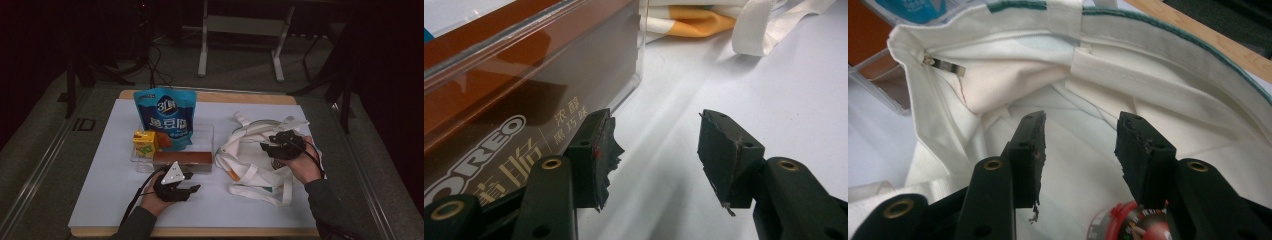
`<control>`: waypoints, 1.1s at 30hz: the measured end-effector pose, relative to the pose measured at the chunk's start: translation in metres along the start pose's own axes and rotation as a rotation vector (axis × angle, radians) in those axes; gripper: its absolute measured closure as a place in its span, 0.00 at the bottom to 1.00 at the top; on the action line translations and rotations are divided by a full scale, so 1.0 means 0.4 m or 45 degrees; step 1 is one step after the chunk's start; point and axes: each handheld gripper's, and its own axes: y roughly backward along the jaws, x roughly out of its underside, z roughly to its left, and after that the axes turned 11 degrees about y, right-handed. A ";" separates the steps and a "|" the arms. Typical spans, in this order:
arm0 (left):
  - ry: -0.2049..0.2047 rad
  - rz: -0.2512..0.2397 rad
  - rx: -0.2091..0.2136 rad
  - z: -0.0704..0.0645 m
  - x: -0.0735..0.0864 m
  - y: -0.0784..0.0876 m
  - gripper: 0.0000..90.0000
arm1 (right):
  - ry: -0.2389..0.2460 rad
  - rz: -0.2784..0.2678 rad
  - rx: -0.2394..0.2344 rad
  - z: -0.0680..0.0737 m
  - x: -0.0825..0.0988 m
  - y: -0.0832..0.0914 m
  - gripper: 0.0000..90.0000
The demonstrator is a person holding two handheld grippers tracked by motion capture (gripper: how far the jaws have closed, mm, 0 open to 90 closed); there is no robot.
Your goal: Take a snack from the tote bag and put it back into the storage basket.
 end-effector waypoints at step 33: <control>-0.011 0.007 -0.005 -0.003 0.000 -0.002 0.53 | -0.020 0.080 0.011 -0.051 0.103 0.014 0.56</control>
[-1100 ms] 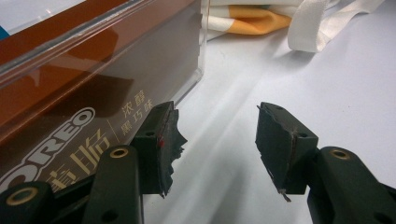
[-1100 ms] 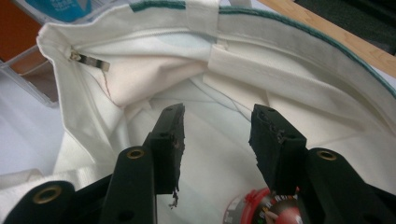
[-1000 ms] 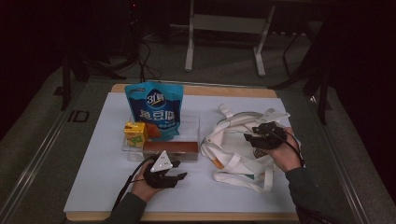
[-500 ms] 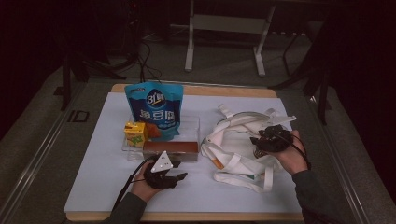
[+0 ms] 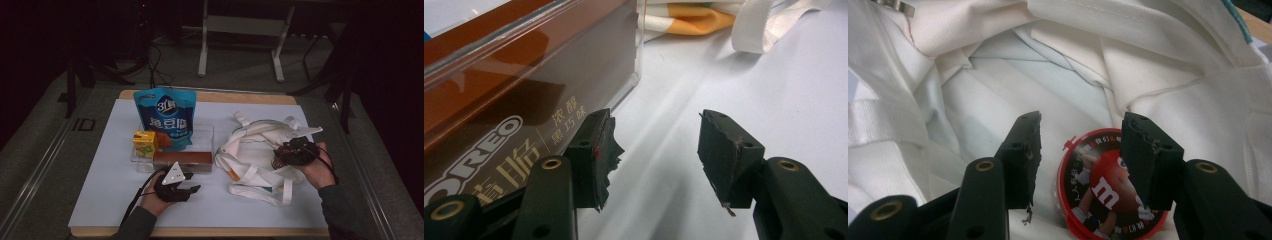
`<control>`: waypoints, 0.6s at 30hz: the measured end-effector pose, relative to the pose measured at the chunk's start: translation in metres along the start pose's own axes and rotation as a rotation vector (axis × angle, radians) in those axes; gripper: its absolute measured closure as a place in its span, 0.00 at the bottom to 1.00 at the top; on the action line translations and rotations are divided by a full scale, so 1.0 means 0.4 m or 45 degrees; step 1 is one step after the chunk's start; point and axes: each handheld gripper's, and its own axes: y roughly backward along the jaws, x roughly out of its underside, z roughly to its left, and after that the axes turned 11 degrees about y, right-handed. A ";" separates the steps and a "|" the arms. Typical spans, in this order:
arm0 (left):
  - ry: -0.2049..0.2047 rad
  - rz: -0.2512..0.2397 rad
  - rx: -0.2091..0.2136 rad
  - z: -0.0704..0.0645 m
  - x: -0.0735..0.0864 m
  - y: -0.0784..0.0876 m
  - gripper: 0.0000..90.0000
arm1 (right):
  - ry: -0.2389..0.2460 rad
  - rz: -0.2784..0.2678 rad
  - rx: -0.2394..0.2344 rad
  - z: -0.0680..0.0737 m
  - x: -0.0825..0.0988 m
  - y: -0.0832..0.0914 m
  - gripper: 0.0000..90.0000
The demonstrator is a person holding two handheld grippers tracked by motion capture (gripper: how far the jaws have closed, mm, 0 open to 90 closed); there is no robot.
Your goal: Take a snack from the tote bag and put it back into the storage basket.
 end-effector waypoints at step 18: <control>0.000 0.000 0.000 0.000 0.000 0.000 0.53 | -0.032 0.063 0.010 -0.029 0.035 -0.002 0.38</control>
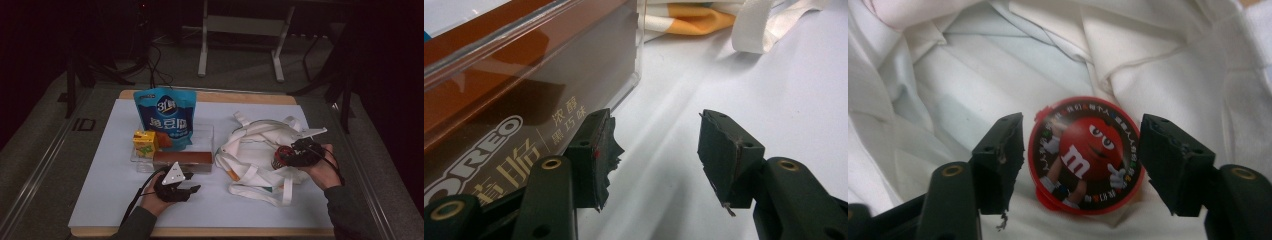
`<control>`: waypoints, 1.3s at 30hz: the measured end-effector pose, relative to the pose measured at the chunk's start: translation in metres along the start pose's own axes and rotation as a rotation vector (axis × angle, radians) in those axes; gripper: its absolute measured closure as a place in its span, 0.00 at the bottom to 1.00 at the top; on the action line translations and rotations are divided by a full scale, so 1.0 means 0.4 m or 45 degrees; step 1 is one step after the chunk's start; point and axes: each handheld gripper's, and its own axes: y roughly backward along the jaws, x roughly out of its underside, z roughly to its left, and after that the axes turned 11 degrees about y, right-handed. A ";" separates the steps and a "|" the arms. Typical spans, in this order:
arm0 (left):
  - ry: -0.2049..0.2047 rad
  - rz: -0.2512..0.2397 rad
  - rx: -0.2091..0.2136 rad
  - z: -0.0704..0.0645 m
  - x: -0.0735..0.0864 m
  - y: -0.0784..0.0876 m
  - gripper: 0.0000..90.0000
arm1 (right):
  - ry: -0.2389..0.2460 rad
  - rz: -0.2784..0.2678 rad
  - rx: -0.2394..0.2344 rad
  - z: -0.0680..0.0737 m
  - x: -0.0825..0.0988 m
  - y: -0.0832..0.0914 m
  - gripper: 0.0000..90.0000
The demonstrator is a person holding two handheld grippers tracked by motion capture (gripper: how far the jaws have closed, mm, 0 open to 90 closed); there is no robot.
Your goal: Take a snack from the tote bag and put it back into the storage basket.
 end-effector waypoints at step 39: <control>-0.007 0.002 -0.002 -0.001 0.000 0.000 0.53 | -0.094 0.098 -0.088 -0.022 0.034 -0.089 0.26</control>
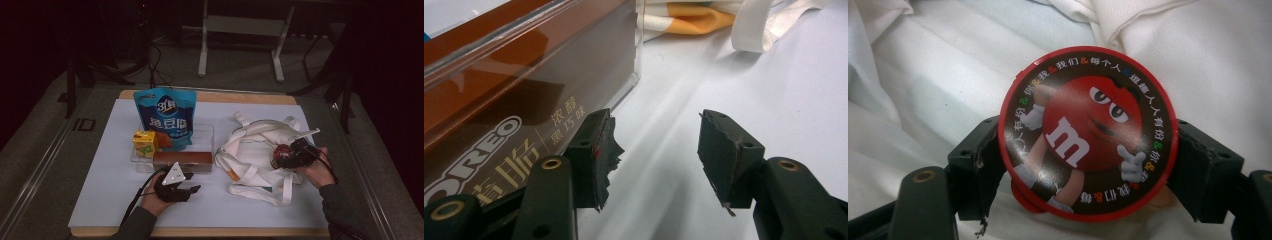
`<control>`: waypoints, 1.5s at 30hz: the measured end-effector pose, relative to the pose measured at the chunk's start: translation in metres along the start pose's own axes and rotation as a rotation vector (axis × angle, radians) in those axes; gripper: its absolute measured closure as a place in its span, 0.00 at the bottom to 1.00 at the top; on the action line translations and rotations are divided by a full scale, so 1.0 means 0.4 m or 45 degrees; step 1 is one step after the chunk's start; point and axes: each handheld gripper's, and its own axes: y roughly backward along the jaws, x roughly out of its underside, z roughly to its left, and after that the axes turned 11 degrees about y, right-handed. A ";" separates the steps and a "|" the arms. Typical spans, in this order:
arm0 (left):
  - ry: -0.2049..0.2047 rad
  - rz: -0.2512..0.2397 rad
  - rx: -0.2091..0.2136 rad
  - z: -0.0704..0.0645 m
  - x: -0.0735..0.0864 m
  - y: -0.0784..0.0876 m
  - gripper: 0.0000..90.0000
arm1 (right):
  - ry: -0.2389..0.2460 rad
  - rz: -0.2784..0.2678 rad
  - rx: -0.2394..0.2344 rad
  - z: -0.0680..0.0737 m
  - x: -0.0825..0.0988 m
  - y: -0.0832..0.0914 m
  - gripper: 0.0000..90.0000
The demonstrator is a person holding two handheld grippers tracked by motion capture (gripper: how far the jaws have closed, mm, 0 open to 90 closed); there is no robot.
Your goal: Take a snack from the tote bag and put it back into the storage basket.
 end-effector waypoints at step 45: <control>0.001 0.001 0.000 0.000 0.000 0.000 0.53 | 0.010 -0.017 -0.002 0.017 -0.011 0.031 0.28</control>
